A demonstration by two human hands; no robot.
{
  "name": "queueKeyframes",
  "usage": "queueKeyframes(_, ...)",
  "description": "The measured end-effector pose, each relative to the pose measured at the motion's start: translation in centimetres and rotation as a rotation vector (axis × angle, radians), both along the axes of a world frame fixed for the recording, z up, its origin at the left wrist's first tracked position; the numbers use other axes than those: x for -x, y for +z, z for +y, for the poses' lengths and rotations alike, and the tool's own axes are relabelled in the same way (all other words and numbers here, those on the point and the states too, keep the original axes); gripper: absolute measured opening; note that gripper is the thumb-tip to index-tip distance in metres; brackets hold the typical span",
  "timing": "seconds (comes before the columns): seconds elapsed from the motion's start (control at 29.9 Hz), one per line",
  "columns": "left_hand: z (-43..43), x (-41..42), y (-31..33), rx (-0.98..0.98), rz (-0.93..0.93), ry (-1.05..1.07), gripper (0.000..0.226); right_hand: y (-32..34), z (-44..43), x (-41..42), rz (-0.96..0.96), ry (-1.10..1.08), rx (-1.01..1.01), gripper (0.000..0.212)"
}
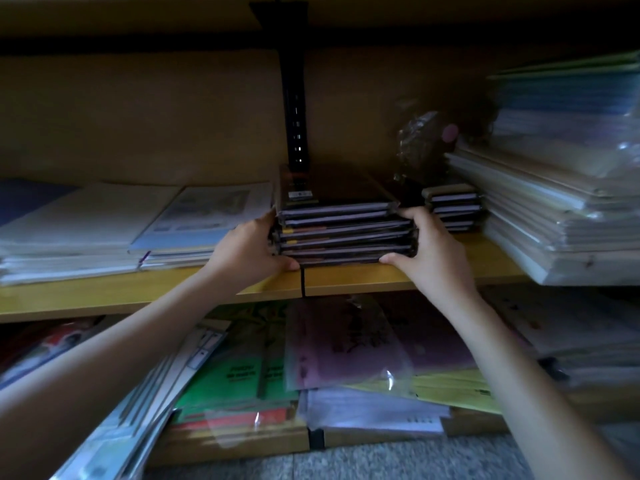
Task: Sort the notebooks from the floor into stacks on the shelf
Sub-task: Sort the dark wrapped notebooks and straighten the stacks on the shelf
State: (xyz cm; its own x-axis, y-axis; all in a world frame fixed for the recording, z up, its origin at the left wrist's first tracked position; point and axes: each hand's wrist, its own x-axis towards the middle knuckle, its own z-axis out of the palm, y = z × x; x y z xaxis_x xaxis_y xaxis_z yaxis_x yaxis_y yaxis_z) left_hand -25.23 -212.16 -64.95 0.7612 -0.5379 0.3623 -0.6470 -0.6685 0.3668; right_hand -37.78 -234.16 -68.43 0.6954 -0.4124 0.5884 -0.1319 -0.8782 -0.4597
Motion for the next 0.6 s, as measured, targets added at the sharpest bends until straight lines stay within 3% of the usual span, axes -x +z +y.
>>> queueKeyframes(0.17, 0.1, -0.3, 0.2, 0.051, 0.019, -0.018, 0.073, -0.1, 0.0, -0.3, -0.002, -0.015, -0.02, 0.066)
queueKeyframes(0.33, 0.1, -0.2, 0.8, 0.076, 0.202, -0.133, 0.079, 0.3, -1.3, 0.5, 0.028, 0.247, -0.406, 0.069)
queueKeyframes(0.43, 0.2, 0.1, 1.1, 0.195, 0.257, -0.111, 0.086, 0.0, -1.4, 0.3, 0.038, 0.234, -0.447, 0.079)
queueKeyframes(0.54, 0.0, 0.1, 0.7, 0.231, 0.232, -0.095, 0.069, -0.2, -0.9, -0.1, 0.037, 0.182, -0.436, 0.083)
queueKeyframes(0.6, 0.0, -0.1, 0.5, 0.218, 0.217, -0.118, 0.064, 0.0, -0.5, 0.0, 0.004, 0.151, -0.416, 0.071)
